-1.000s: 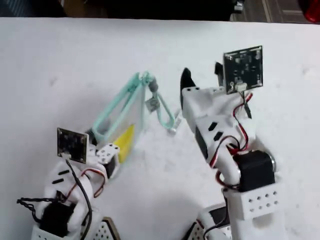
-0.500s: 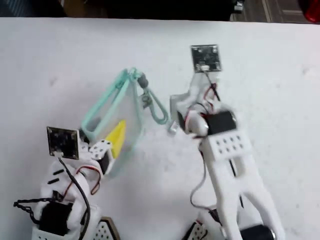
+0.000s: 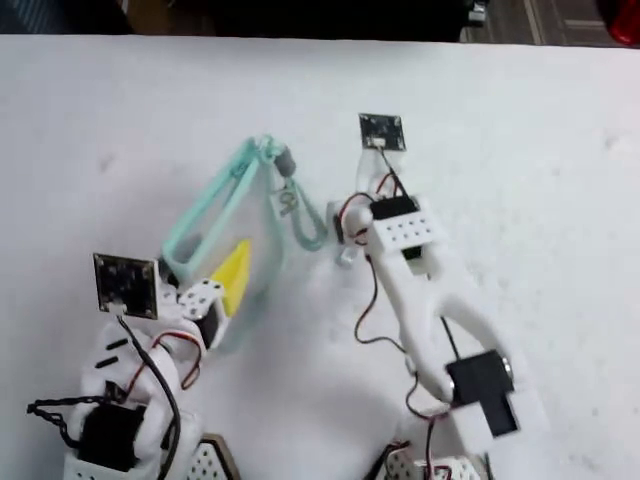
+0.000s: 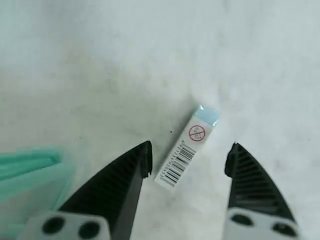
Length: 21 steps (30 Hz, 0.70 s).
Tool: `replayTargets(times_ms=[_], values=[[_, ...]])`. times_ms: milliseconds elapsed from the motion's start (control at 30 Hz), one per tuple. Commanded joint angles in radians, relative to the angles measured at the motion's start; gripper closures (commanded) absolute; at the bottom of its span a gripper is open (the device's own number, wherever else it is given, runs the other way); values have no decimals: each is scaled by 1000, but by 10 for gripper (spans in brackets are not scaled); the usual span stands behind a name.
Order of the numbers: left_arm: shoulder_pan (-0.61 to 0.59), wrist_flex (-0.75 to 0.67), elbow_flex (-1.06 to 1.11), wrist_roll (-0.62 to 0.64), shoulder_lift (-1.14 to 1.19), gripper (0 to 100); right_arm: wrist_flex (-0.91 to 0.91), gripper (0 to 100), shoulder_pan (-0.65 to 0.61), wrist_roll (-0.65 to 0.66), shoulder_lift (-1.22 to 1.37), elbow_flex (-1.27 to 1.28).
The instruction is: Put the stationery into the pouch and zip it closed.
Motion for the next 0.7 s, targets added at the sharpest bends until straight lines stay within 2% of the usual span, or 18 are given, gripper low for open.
replayTargets(times_ms=[0, 200, 467, 667], values=[[-5, -32, -5, 9, -5, 771, -44, 772, 5, -37, 36, -9], [-5, -31, -5, 11, -5, 771, -56, 776, 10, -34, 96, -11], [-4, -29, -5, 11, -5, 771, -101, 935, 62, -31, 131, -9], [-4, -29, -5, 11, -5, 771, -96, 983, 76, -31, 131, -9]])
